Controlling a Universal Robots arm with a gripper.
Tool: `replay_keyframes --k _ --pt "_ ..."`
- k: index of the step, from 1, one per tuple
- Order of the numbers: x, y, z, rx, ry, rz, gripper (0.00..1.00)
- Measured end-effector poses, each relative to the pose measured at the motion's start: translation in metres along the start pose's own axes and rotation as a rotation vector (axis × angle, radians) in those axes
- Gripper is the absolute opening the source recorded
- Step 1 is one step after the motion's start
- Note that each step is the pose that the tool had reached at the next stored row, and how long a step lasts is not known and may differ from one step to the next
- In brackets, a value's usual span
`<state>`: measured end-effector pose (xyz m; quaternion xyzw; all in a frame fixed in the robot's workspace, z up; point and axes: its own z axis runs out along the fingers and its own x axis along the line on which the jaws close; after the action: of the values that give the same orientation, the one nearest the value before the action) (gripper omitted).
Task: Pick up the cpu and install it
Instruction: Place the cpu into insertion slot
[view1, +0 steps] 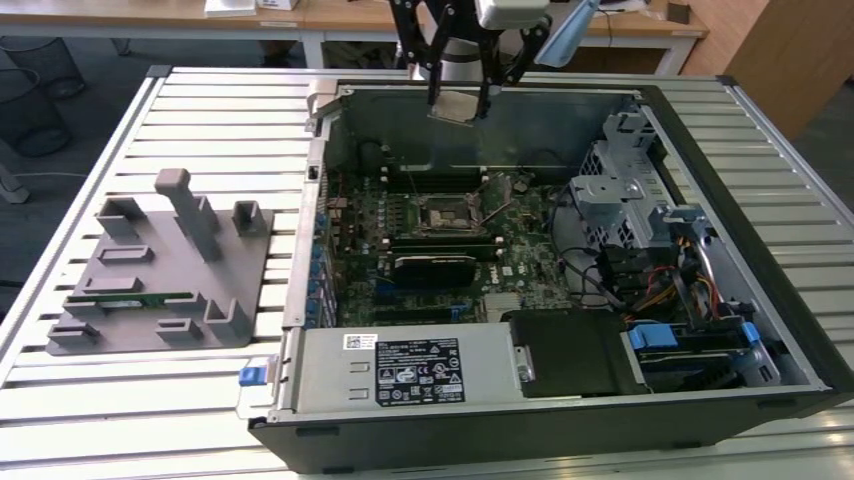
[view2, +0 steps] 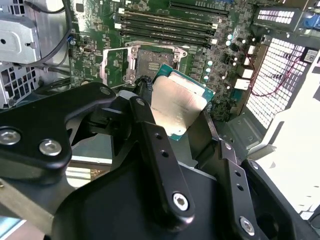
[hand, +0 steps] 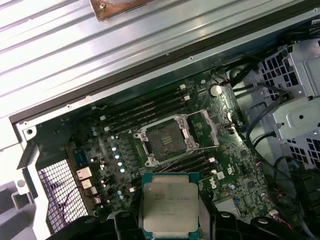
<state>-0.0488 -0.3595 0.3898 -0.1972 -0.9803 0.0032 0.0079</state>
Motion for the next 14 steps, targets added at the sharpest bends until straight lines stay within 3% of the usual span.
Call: replay_keyframes --k 14 --pt "0.0 0.0 0.0003 -0.0009 0.0006 0.062 0.53"
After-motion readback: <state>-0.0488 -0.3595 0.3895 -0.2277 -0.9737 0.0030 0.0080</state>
